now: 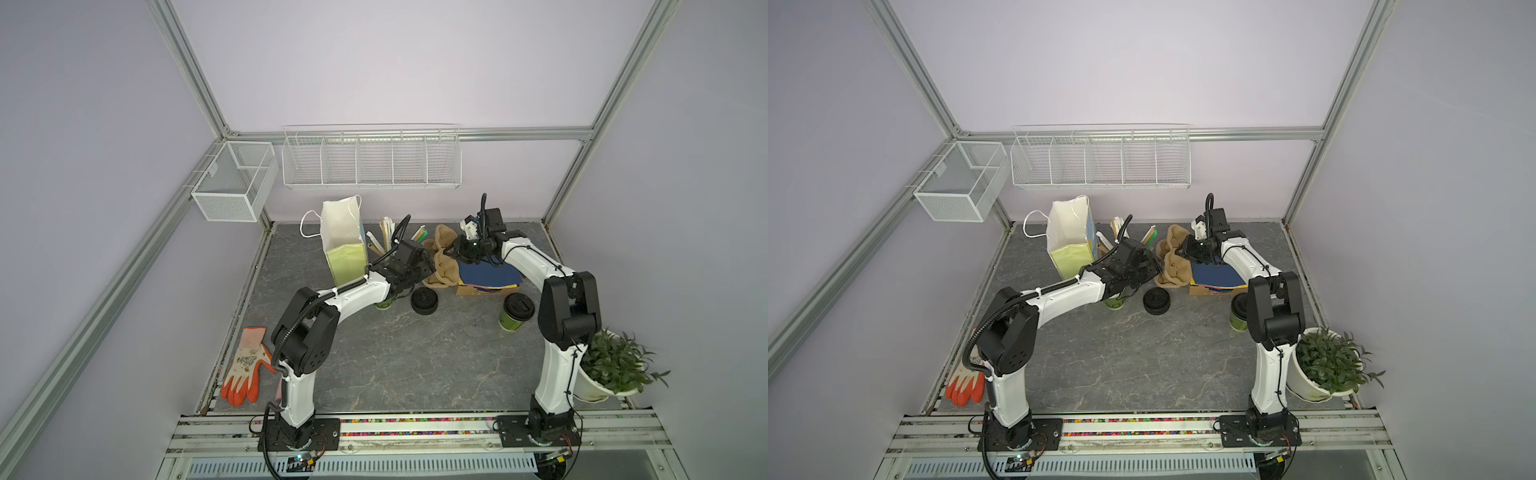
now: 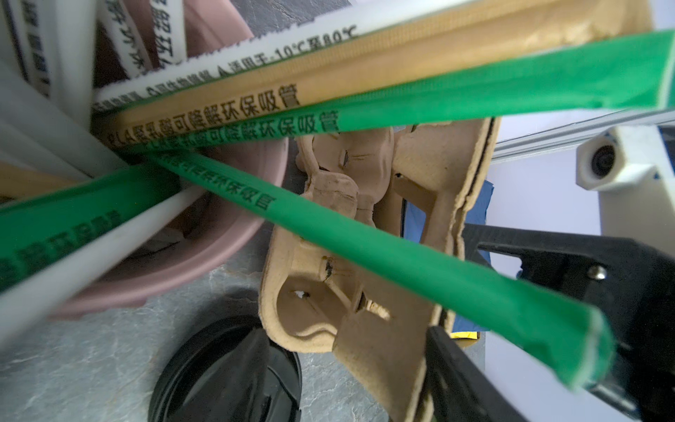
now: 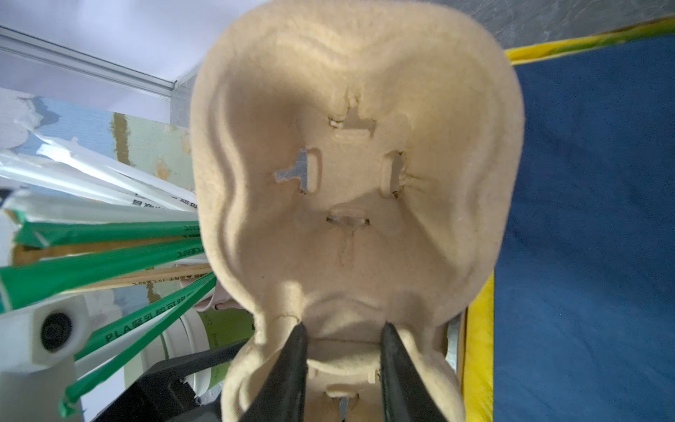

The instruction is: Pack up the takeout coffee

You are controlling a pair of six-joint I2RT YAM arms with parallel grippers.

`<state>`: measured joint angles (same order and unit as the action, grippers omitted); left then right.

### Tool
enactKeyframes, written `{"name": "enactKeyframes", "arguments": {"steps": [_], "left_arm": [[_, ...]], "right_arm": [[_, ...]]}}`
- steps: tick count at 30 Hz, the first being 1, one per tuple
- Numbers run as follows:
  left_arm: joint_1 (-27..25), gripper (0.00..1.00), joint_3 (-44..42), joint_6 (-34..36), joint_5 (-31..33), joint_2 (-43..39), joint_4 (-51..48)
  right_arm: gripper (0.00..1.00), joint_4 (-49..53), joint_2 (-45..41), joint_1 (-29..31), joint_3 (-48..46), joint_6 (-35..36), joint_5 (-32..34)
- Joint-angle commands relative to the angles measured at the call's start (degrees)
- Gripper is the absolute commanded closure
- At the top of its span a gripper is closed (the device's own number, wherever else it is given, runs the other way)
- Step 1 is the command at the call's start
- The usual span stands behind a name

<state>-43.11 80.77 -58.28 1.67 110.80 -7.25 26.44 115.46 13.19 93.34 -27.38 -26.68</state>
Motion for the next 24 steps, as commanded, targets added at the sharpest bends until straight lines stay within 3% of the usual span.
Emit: {"name": "enactKeyframes", "arguments": {"steps": [1, 24], "left_arm": [[0.13, 0.32, 1.14, 0.63, 0.84, 1.9, -1.78], [0.91, 0.32, 2.02, 1.93, 0.74, 2.89, -3.19]], "right_arm": [[0.72, 0.67, 0.86, 0.08, 1.58, 0.48, -4.73], [0.72, 2.22, 1.22, -0.03, 4.05, 1.05, -8.37]]}}
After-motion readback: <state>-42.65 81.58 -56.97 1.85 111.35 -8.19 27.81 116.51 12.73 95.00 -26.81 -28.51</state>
